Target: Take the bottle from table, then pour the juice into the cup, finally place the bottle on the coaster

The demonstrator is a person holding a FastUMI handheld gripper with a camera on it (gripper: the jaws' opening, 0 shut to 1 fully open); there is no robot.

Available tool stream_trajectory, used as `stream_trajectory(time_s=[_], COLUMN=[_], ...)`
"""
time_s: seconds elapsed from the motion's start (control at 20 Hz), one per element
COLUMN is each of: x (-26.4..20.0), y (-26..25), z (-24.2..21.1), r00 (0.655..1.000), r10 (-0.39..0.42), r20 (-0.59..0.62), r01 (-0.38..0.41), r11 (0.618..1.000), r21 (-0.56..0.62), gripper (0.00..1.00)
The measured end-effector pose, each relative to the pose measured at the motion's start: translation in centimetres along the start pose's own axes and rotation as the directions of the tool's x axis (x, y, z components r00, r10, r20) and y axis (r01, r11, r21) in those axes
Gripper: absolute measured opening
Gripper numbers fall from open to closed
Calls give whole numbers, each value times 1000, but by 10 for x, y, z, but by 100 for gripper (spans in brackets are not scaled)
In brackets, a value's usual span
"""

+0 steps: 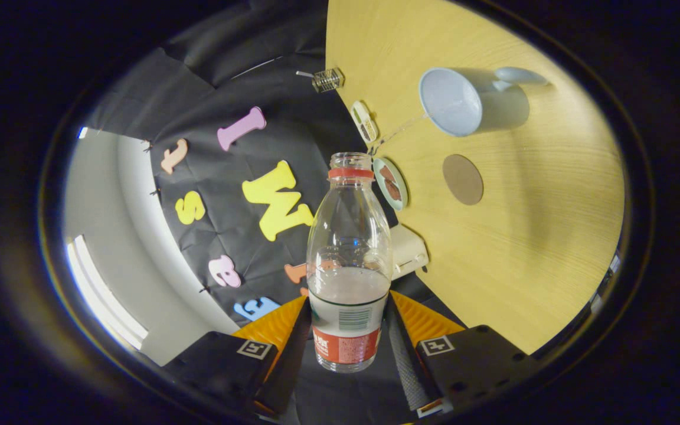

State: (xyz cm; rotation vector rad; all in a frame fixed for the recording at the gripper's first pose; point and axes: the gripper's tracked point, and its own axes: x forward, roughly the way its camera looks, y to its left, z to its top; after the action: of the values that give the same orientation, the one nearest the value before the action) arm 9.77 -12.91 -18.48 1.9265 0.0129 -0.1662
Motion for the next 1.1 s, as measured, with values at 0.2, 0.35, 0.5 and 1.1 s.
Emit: stream_trajectory(time_s=[0.2, 0.35, 0.5, 1.1], x=[3, 2, 2, 9], y=[-1, -1, -4, 11], z=[4, 8, 4, 12], r00=[1000, 1000, 1000, 999], r10=[-4, -6, -6, 3], r20=[9, 21, 18, 34], r01=[4, 5, 5, -6], r11=[1000, 999, 999, 997], r21=[19, 31, 46, 83], gripper=[76, 76, 76, 76])
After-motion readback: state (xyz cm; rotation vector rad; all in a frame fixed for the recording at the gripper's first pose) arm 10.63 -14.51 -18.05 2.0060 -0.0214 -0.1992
